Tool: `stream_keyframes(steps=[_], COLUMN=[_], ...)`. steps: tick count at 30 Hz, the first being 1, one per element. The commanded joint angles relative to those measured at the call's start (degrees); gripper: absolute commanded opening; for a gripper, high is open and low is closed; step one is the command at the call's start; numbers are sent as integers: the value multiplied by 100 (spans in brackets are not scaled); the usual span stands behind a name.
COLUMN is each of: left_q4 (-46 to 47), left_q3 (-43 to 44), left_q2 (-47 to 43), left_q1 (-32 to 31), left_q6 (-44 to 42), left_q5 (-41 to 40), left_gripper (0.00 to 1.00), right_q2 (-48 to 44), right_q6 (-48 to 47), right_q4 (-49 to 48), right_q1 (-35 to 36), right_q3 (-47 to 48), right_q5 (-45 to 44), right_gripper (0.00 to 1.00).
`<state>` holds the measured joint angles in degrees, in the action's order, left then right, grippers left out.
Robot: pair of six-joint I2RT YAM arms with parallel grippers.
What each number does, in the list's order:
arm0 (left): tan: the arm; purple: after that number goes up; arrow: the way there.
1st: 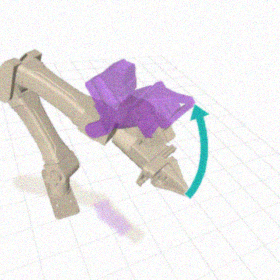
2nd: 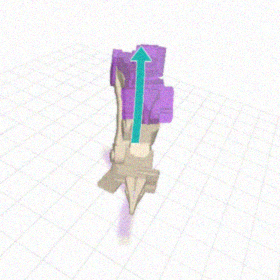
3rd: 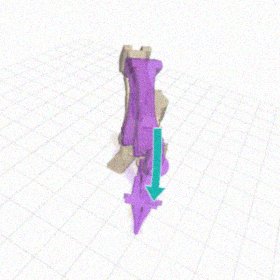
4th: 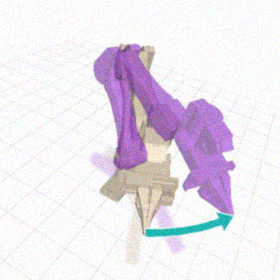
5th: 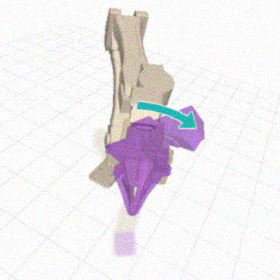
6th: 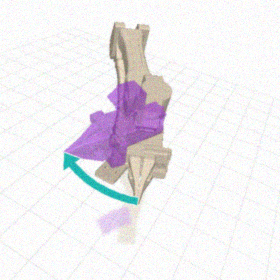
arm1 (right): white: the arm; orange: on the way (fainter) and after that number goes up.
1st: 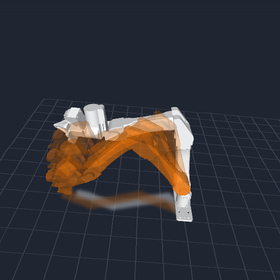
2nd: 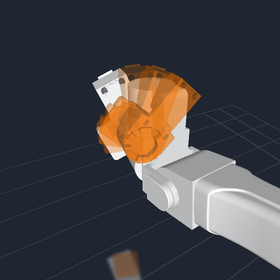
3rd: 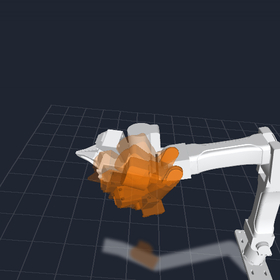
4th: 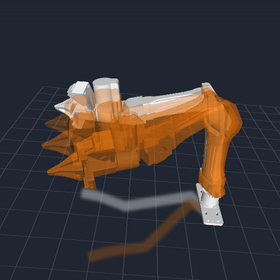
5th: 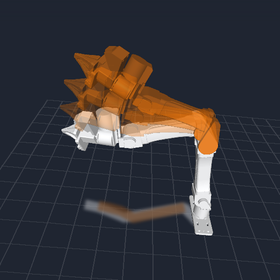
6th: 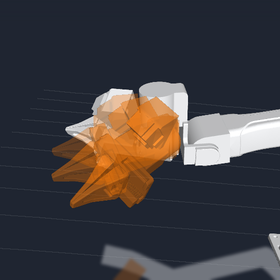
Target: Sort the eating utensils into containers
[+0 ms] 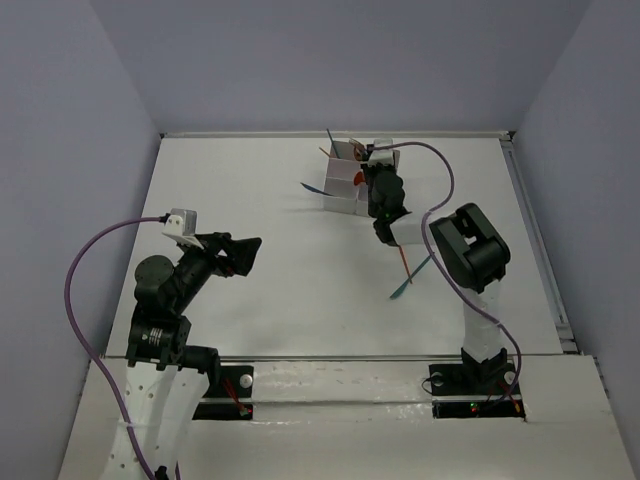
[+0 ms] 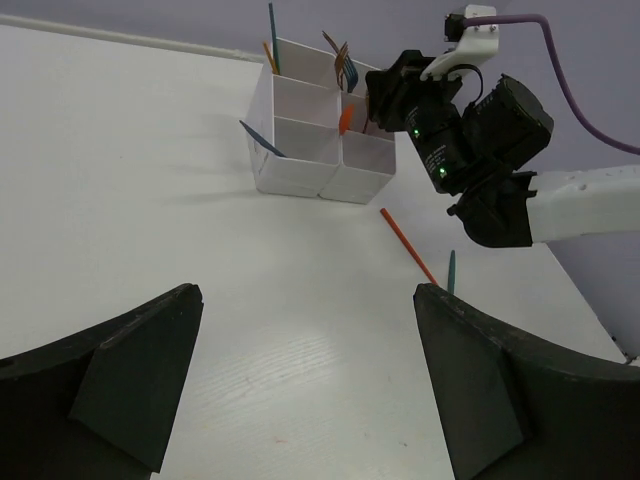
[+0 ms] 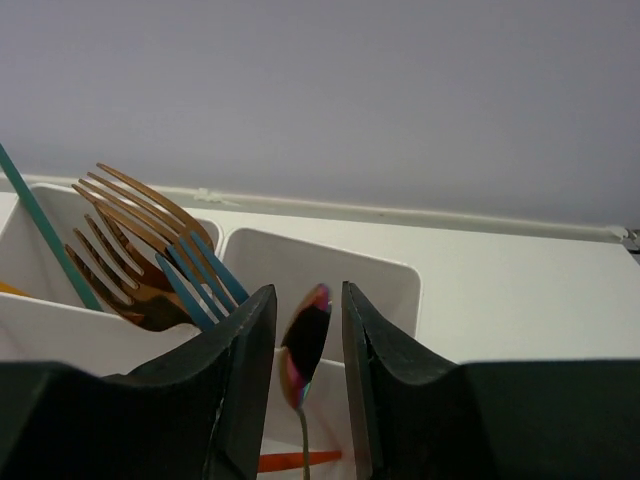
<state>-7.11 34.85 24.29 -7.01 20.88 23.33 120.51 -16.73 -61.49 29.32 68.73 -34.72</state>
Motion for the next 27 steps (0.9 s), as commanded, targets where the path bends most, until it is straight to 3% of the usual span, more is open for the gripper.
stream_keyframes(steps=[1, 5, 6, 9, 12, 18, 24, 27], left_q4=[263, 281, 289, 298, 298, 281, 246, 237], left_q3=[-57, -57, -57, -57, -57, -57, -49, -49], left_q2=[-48, -100, -153, -197, -223, -320, -574, -680], left_q1=[33, 33, 33, 33, -20, -134, -310, -415], left_q6=[-5, 3, 3, 12, 12, -5, 3, 3], left_q5=[75, 101, 110, 110, 128, 110, 14, -22], left_gripper=[99, 99, 99, 99, 99, 99, 99, 99], right_q2=[-871, -1748, -2072, -2635, -3154, -4095, -4431, -4343], right_q6=[372, 1188, 1720, 2988, 3895, 4713, 5205, 5584], right_q4=[13, 1321, 2316, 4103, 5168, 6542, 7801, 8083], right_q1=[-14, -14, -14, -14, -14, -14, -66, -330], right_q3=[-281, -711, -799, -1106, -1501, -2117, -2337, -2504], right_q5=[-140, -175, -262, -115, 351, 580, 2, 96], right_gripper=[38, 39, 38, 38, 37, 37, 40, 49])
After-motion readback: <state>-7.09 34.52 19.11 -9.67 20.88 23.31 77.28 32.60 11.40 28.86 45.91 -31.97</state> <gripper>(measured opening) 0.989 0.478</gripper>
